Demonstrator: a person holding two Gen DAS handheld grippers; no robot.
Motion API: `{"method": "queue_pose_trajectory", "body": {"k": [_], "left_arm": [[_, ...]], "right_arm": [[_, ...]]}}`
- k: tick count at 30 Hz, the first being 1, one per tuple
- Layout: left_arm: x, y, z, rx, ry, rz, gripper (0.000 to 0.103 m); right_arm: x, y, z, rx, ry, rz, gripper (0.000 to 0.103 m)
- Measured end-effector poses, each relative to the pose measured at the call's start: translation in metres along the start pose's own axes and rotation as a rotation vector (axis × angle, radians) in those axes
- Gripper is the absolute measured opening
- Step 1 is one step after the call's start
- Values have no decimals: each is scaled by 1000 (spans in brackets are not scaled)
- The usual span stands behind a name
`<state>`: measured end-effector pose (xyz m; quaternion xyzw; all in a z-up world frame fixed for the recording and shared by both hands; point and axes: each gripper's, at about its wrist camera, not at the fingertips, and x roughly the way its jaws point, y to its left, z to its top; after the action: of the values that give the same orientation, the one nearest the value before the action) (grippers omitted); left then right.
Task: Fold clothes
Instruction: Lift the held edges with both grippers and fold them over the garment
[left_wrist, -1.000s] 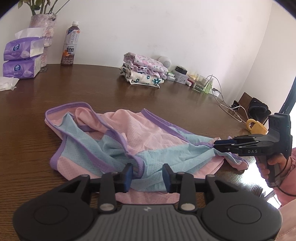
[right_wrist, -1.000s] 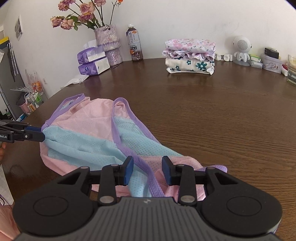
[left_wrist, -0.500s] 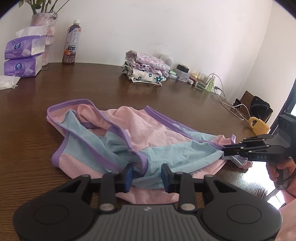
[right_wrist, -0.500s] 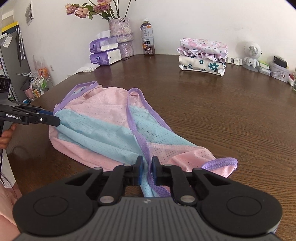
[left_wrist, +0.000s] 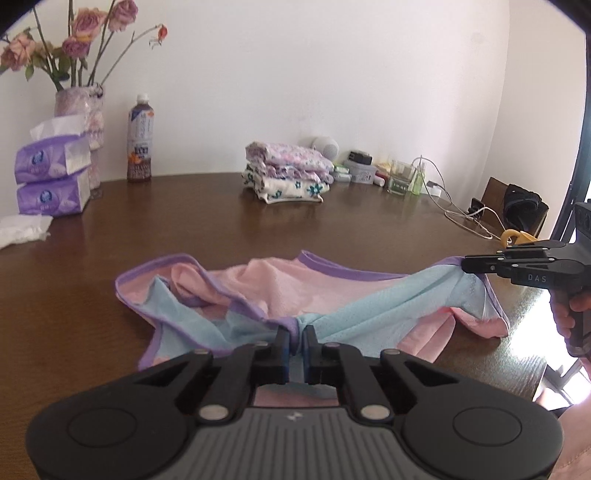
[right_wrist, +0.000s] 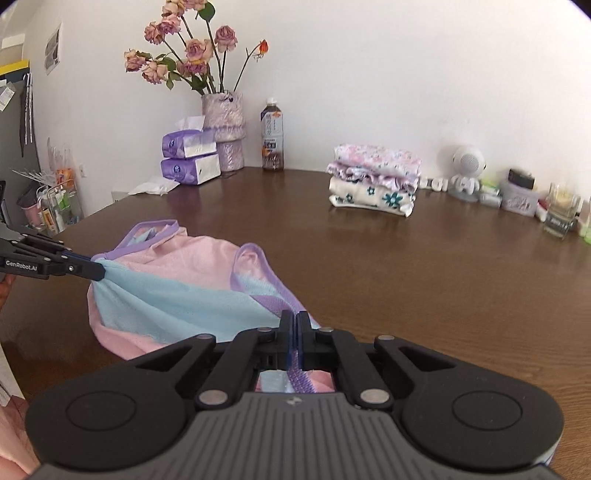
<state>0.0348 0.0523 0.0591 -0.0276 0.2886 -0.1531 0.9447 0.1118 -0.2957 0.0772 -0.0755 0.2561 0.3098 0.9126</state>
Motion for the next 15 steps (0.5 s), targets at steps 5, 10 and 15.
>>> {"method": "queue_pose_trajectory", "body": {"k": [5,10,15], "left_arm": [[-9,-1,27,52,-63,44,6],[-14,-5,73,126,-173,106,6],[-11,-5,116,163,-272,193,5]], "right_arm": [[-4,2,16,-31,-67,-38,1],[-7,6,49,-93,-184,-88,1],[1,2,98,-129,-304,-164,1]]}}
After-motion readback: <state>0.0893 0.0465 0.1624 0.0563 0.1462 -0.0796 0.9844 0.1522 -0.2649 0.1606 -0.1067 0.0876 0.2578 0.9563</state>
